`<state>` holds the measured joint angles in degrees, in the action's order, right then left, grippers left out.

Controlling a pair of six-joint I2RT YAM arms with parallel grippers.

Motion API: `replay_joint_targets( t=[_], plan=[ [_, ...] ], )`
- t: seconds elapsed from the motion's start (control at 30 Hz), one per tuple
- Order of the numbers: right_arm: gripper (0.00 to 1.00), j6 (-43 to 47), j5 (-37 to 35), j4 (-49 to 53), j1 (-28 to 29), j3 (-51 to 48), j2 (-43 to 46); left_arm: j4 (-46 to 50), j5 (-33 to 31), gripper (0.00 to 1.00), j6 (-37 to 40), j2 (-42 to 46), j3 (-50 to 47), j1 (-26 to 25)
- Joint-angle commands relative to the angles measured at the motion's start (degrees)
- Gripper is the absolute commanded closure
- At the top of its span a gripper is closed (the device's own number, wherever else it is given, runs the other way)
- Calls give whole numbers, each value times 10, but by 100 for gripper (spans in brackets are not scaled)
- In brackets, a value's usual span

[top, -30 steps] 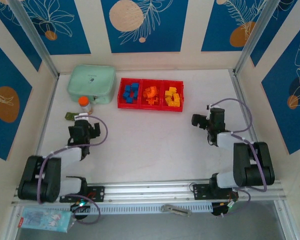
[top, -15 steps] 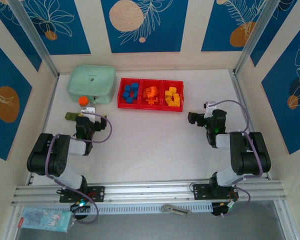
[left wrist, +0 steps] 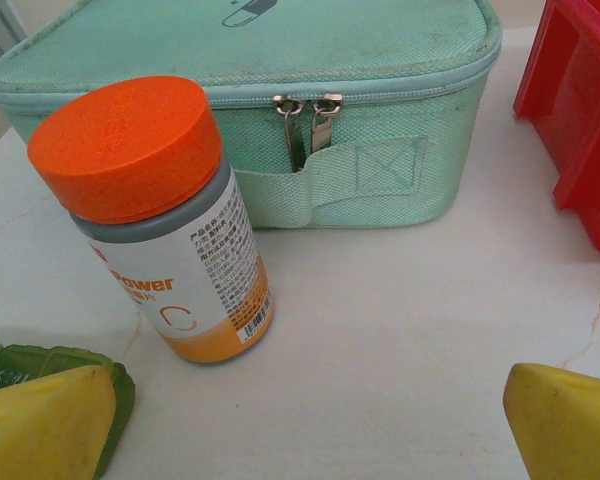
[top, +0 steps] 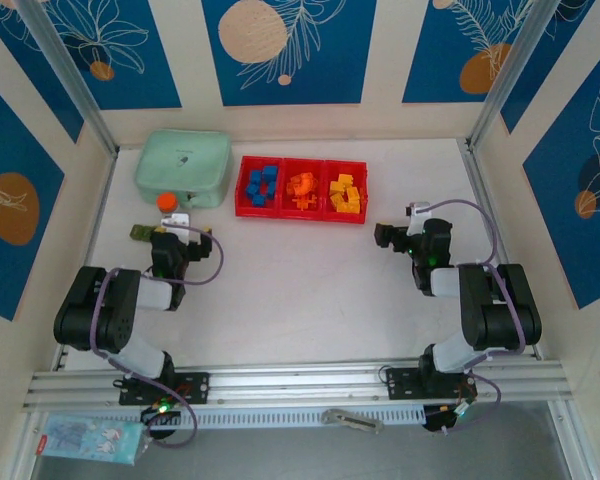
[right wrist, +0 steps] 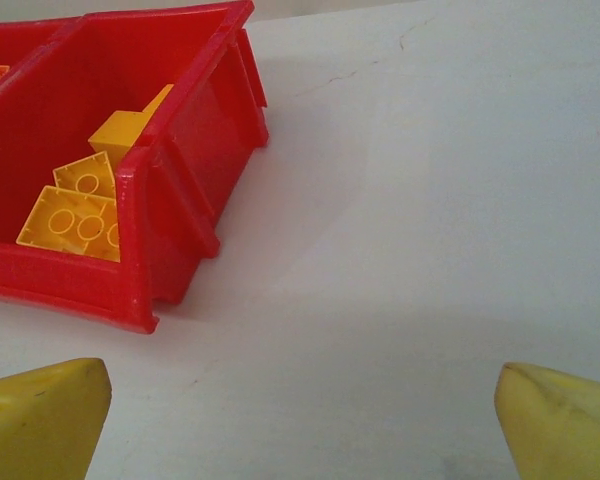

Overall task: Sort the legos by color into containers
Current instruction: Reset both arms

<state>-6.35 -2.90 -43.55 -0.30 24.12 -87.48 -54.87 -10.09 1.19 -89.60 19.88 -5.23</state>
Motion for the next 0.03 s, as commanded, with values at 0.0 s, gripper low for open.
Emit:
replay_joint_targets(
  t=[0.0],
  plan=[
    [1,9,8,-19,-2,2,3,-13,-2,1,0,-1,6,6]
  ],
)
